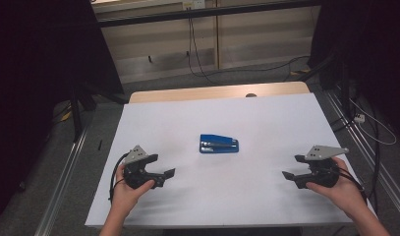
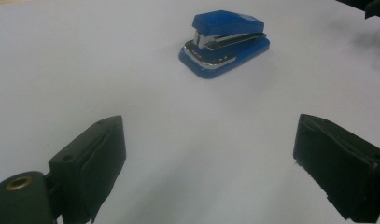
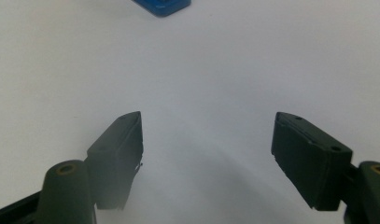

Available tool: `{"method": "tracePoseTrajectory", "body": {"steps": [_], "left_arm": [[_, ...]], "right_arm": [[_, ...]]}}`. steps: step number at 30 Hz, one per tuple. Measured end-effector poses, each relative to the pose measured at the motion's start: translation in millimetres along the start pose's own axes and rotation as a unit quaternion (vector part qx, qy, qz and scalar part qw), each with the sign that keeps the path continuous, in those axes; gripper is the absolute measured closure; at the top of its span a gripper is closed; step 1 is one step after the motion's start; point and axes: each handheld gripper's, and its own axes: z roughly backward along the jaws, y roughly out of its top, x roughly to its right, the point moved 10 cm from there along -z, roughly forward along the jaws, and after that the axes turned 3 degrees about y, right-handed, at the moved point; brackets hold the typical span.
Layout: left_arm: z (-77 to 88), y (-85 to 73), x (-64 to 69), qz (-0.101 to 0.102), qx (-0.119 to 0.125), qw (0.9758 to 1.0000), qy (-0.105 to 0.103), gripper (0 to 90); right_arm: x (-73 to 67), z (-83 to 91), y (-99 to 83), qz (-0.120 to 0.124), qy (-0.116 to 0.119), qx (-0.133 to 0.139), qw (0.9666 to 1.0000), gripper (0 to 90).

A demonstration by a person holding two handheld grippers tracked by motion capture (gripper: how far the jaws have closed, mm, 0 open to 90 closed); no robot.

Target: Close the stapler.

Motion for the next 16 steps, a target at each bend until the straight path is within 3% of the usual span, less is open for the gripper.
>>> {"method": "tracePoseTrajectory", "body": {"steps": [16], "left_arm": [[5.2,-1.5,-4.3,0.003,0.006,1.0000,0.001,8.9]], "right_arm": [[2.2,2.1,-2.5,-0.006,-0.001,0.010,0.9999,24.7]]}}
